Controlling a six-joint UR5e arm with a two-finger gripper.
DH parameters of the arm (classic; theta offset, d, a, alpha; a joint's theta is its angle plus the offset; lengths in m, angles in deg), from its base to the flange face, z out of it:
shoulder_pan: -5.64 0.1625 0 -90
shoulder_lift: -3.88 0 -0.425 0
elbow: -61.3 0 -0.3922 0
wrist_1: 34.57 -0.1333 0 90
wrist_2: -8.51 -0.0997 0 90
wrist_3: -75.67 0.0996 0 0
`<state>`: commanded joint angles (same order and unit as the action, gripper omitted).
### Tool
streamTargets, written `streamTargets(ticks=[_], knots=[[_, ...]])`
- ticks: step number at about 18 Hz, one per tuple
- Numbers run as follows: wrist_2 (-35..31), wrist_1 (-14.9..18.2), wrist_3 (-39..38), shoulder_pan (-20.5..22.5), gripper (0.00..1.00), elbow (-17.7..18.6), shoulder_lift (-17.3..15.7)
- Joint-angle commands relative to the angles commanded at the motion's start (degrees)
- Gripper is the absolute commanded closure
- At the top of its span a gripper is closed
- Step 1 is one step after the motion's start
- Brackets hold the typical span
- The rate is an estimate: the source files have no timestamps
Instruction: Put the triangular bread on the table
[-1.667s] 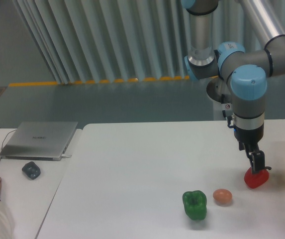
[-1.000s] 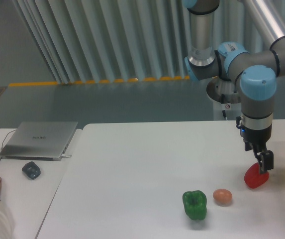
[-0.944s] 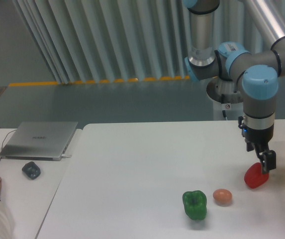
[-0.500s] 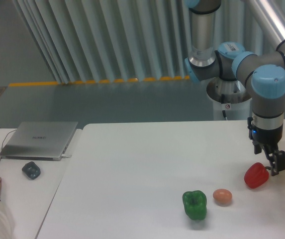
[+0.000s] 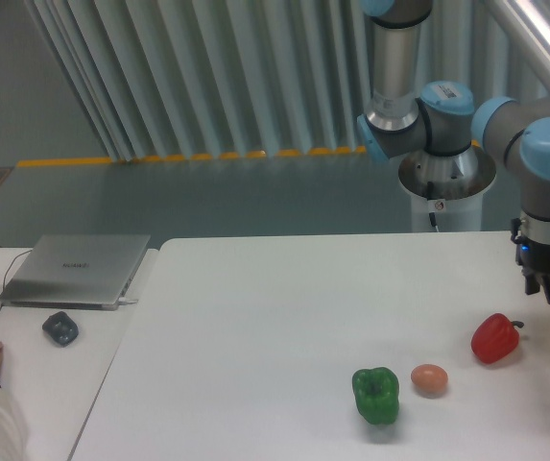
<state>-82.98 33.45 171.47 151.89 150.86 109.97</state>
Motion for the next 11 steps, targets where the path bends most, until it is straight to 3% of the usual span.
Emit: streamTargets(ticks=[3,5,7,11], knots=[[-1.41,4.74,-0.88,3.59,0.0,0.18,-0.62],[-1.06,6.24,-0.97,5.97,0.0,0.09,-0.62],[-0.62,6.68,-4.2,7.91,0.0,0.35,-0.53],[4.37,6.33,-16.66,7.74,0.0,-0.52,1.13]])
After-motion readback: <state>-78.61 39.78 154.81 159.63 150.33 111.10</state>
